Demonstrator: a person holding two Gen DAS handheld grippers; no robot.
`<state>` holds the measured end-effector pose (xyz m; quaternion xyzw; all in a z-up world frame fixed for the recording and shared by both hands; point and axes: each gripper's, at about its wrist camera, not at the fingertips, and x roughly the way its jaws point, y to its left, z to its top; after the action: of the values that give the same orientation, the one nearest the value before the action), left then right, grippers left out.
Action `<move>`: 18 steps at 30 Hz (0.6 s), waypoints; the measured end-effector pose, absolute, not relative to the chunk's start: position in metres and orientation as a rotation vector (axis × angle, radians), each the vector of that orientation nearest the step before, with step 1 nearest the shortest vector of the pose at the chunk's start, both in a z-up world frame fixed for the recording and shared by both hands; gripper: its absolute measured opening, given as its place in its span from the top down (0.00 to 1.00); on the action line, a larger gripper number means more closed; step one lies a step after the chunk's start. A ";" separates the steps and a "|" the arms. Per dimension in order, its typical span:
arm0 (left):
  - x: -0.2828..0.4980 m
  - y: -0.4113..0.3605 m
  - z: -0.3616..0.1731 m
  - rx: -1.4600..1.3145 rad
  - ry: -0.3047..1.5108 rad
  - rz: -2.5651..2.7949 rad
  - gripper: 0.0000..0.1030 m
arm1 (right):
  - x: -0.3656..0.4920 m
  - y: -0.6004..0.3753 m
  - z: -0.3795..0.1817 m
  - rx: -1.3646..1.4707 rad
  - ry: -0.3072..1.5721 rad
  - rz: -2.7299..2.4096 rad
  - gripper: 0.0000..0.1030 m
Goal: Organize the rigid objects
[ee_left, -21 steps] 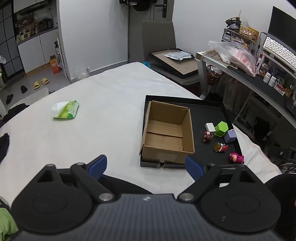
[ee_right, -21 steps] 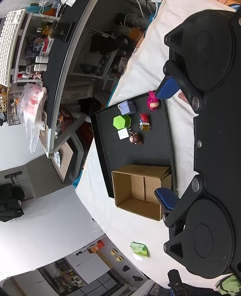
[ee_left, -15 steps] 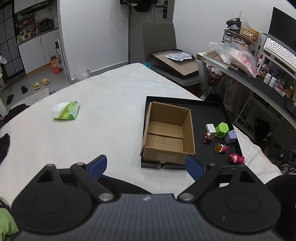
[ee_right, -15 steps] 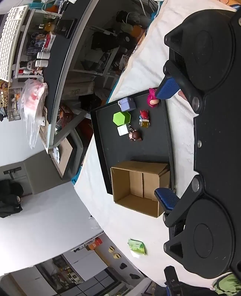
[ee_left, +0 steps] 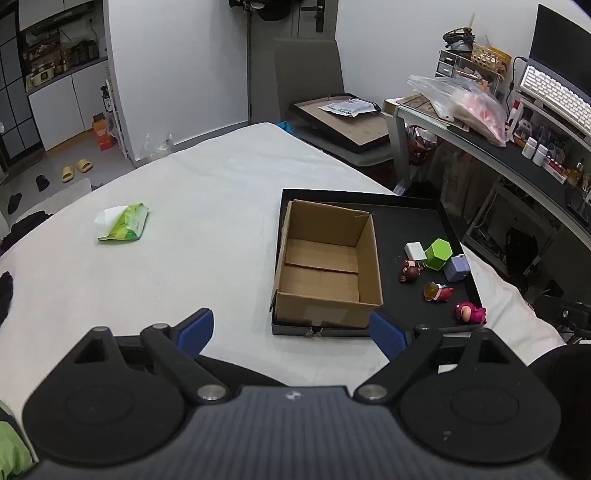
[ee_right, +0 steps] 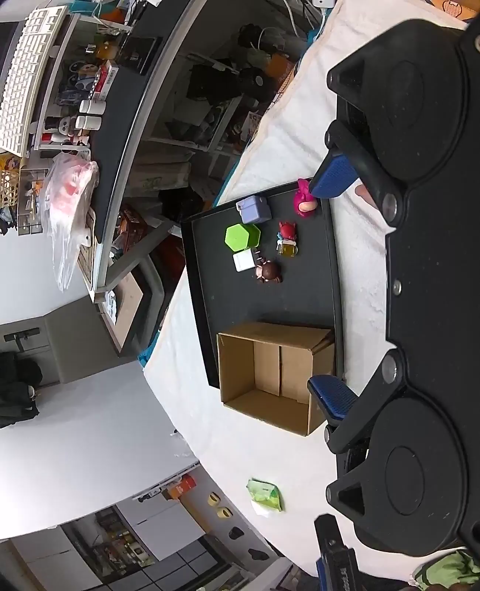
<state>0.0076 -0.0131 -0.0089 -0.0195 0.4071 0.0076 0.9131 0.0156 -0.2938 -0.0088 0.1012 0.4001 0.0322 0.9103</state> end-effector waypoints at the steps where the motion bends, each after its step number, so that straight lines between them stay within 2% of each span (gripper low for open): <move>1: 0.009 -0.014 -0.009 -0.039 0.839 0.015 0.12 | 0.015 -0.294 -0.009 0.206 0.824 0.068 0.00; 18: 0.018 -0.018 -0.009 -0.059 0.829 -0.002 0.12 | 0.019 -0.280 -0.007 0.149 0.849 0.087 0.00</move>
<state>0.0181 -0.0180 -0.0086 -0.0287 0.4028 -0.0011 0.9148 0.0189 -0.2796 -0.0074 0.0724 0.4113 0.0424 0.9076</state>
